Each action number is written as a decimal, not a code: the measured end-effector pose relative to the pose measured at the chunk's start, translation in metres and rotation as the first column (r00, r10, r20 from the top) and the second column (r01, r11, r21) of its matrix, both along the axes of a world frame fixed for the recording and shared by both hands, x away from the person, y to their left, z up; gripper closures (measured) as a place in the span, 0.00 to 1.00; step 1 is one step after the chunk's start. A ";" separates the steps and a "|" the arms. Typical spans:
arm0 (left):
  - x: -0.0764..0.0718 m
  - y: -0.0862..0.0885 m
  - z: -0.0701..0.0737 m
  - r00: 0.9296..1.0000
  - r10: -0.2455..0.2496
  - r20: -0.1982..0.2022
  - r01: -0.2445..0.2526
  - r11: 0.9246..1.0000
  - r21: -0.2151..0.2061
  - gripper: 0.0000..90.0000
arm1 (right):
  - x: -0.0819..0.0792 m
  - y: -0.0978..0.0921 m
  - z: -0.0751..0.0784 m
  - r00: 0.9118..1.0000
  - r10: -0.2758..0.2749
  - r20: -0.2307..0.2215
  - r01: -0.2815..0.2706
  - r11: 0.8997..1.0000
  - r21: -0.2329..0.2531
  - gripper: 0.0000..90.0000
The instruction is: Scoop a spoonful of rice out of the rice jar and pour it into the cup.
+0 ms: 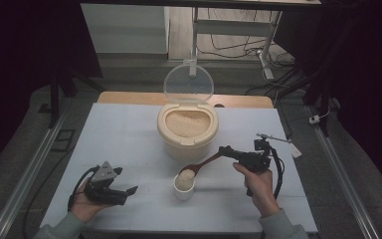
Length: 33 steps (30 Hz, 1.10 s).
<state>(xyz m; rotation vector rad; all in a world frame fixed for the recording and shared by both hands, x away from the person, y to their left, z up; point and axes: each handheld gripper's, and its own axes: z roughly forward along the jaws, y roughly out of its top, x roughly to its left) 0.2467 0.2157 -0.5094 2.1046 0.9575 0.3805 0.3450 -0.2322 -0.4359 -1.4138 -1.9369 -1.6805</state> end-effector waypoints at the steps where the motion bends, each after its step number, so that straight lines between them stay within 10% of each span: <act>1: 0.000 0.000 0.000 1.000 -0.001 0.000 0.001 1.000 0.001 0.16 | 0.000 0.001 0.001 1.000 0.003 0.008 -0.003 1.000 -0.004 0.93; 8: 0.000 0.000 0.000 1.000 -0.001 0.000 0.001 1.000 0.002 0.16 | -0.006 0.005 0.010 0.995 0.031 0.096 -0.027 0.999 -0.042 0.93; 15: 0.000 0.000 0.000 1.000 -0.002 0.000 0.002 1.000 0.003 0.16 | -0.015 0.011 0.022 0.970 0.086 0.228 -0.062 0.992 -0.110 0.93; 33: 0.000 0.000 0.000 1.000 0.000 0.002 0.000 1.000 0.001 0.16 | -0.020 -0.007 0.030 0.957 0.090 0.277 -0.073 0.995 -0.071 0.93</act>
